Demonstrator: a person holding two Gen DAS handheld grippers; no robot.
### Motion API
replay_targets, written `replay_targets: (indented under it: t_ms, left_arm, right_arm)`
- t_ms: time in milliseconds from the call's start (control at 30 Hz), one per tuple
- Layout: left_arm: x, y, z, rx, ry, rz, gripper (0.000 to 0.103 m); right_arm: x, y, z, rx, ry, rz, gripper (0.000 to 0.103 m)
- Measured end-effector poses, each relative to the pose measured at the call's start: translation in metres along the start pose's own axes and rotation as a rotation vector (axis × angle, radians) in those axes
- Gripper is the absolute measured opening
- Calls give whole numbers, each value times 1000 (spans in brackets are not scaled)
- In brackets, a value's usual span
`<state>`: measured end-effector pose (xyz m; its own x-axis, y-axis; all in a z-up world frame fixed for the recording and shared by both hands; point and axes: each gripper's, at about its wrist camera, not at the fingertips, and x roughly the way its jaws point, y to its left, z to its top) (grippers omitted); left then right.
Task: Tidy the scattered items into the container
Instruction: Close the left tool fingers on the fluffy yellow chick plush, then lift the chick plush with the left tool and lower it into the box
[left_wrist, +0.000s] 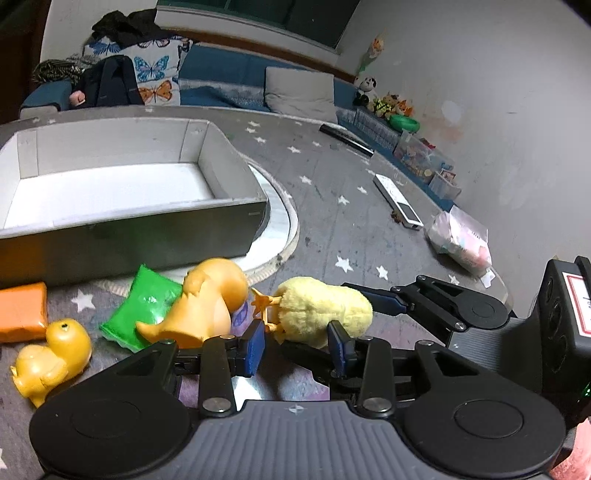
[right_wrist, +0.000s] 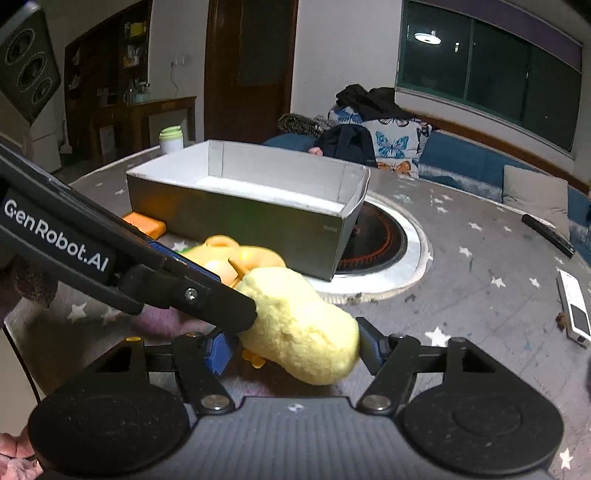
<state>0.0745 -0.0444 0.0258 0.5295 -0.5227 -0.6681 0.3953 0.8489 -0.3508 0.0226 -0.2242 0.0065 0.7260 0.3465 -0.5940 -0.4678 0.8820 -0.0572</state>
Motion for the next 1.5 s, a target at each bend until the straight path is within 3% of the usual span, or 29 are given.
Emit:
replay_targets:
  t_ms: [300,467,600,700,1133,1300,1500]
  left_arm:
    - [13,5,-2,2,10,54,41]
    - [9,5,-5,4,16,35,41]
    - [6,10,-3,-49,16,-3,41]
    - [12,10,0,-70,30,15,41]
    - [17,11,4,-107,27,24,36]
    - [-1,8,13,-107,-19,19,36]
    - [-24,10,46,-73,-124,51,36]
  right_arm:
    - [3,4,-6,61,45,27,68]
    - [-9,16,-10,-29,43,78,68]
    - [-10,9,-9,6,42,82,67]
    - [-6,6,-7,44,41,85,59]
    - [1,9,-8,57,39,41,43]
    - [-12,12,1,42,0,32,43]
    - [-13,10,37,18,-101,25,43]
